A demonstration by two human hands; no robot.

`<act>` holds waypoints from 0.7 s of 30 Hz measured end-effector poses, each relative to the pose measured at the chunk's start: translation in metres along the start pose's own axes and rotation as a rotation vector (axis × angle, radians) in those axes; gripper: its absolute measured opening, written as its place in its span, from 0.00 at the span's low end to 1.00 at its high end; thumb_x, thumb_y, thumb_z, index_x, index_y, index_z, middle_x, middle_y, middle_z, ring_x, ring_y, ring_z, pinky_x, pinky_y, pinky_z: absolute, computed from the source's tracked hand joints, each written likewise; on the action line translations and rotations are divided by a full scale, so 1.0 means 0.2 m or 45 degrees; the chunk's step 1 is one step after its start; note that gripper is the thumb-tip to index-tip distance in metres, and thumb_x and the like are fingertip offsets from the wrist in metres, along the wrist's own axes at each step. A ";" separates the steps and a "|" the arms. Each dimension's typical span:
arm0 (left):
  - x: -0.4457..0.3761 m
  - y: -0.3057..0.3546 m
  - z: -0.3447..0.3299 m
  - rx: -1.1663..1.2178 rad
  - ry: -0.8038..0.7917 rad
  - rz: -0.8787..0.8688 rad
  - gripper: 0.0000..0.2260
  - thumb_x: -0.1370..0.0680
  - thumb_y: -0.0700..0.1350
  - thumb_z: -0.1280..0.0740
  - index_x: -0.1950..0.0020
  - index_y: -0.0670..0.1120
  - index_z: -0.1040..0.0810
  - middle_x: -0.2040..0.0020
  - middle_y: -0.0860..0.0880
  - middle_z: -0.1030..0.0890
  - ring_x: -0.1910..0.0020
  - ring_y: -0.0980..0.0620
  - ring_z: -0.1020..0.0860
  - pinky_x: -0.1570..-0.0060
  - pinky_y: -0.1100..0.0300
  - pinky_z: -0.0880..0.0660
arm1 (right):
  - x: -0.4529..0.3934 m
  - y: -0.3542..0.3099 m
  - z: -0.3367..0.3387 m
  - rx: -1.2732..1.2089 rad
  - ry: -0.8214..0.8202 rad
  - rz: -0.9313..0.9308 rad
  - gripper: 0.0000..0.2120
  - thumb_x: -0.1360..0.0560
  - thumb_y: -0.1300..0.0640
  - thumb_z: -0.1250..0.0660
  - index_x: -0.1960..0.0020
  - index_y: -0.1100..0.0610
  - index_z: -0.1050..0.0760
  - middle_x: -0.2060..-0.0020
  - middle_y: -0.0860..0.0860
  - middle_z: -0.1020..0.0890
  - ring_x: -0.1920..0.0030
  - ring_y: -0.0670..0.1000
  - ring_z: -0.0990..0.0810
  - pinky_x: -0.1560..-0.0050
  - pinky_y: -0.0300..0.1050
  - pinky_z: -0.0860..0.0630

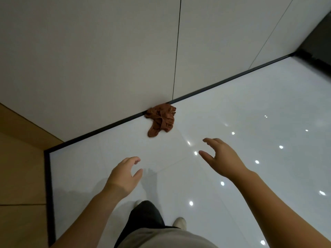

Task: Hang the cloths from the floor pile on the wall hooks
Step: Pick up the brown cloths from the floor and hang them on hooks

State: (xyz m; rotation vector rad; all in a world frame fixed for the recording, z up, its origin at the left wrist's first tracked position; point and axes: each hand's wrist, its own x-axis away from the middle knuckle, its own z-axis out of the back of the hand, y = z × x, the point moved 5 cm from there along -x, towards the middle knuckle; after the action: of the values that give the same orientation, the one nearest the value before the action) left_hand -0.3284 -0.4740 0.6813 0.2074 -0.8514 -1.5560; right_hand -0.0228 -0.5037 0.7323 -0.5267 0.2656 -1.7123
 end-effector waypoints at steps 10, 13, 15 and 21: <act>-0.96 0.08 0.11 0.021 -0.054 -0.003 0.19 0.22 0.47 0.35 0.32 0.49 0.30 0.36 0.53 0.27 0.38 0.55 0.28 0.39 0.61 0.30 | -0.89 0.08 0.01 0.069 -0.135 -0.056 0.24 0.24 0.45 0.37 0.30 0.51 0.33 0.37 0.50 0.26 0.39 0.50 0.25 0.42 0.42 0.28; -1.34 0.15 0.21 0.012 -0.095 -0.007 0.18 0.22 0.47 0.35 0.32 0.50 0.30 0.37 0.53 0.27 0.39 0.54 0.28 0.39 0.59 0.29 | -1.16 0.10 0.01 0.095 -0.219 -0.138 0.24 0.23 0.44 0.38 0.29 0.50 0.34 0.35 0.49 0.27 0.38 0.50 0.26 0.41 0.42 0.29; -1.60 0.22 0.28 -0.030 -0.111 -0.055 0.18 0.22 0.47 0.35 0.33 0.49 0.29 0.37 0.52 0.26 0.39 0.53 0.27 0.39 0.57 0.29 | -1.33 0.10 0.03 0.109 -0.245 -0.170 0.25 0.23 0.44 0.38 0.29 0.50 0.35 0.35 0.49 0.27 0.38 0.50 0.26 0.40 0.42 0.29; -2.20 0.42 0.41 -0.075 -0.078 -0.142 0.17 0.23 0.46 0.34 0.35 0.46 0.27 0.38 0.49 0.24 0.39 0.50 0.26 0.39 0.53 0.29 | -1.74 0.15 0.05 0.099 -0.357 -0.210 0.24 0.23 0.44 0.39 0.29 0.50 0.35 0.34 0.49 0.27 0.39 0.49 0.25 0.39 0.41 0.29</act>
State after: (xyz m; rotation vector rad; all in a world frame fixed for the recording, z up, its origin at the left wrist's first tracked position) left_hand -0.2243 -0.0328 0.6413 0.1676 -0.8530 -1.6969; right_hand 0.0540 -0.1714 0.6598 -0.7386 -0.0471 -1.7739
